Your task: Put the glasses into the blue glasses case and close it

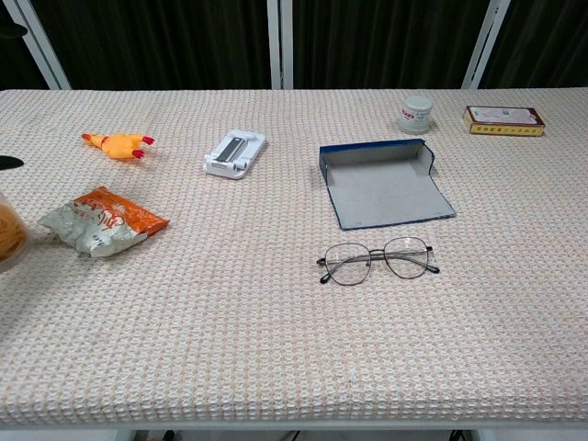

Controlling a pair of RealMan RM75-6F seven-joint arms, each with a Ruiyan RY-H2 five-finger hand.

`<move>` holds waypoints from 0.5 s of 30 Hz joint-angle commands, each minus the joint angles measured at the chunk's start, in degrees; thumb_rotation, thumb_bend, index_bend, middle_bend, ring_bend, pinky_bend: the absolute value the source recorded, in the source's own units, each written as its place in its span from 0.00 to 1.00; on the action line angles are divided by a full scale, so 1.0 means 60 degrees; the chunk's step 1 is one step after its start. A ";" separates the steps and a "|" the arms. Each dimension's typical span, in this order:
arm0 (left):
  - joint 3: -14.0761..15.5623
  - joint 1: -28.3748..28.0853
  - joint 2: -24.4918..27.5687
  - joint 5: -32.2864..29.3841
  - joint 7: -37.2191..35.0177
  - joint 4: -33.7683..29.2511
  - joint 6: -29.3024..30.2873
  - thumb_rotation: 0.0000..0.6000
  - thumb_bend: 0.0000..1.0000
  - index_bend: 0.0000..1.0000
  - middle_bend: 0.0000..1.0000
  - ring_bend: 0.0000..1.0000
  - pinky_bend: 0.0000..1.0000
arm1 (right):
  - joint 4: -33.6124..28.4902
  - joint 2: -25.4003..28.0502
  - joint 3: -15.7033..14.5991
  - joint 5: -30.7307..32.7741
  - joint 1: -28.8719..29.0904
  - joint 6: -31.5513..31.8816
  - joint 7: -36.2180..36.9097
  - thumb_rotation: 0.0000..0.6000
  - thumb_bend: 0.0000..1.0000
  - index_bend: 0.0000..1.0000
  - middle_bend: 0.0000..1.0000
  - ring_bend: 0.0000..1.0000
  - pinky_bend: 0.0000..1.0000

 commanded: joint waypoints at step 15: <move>0.0104 -0.0199 -0.0036 0.0071 0.0031 0.0021 -0.0071 0.89 0.05 0.03 0.04 0.03 0.18 | 0.0035 0.0082 -0.0173 0.0012 0.0018 -0.0267 -0.0156 1.00 0.47 0.00 0.00 0.00 0.00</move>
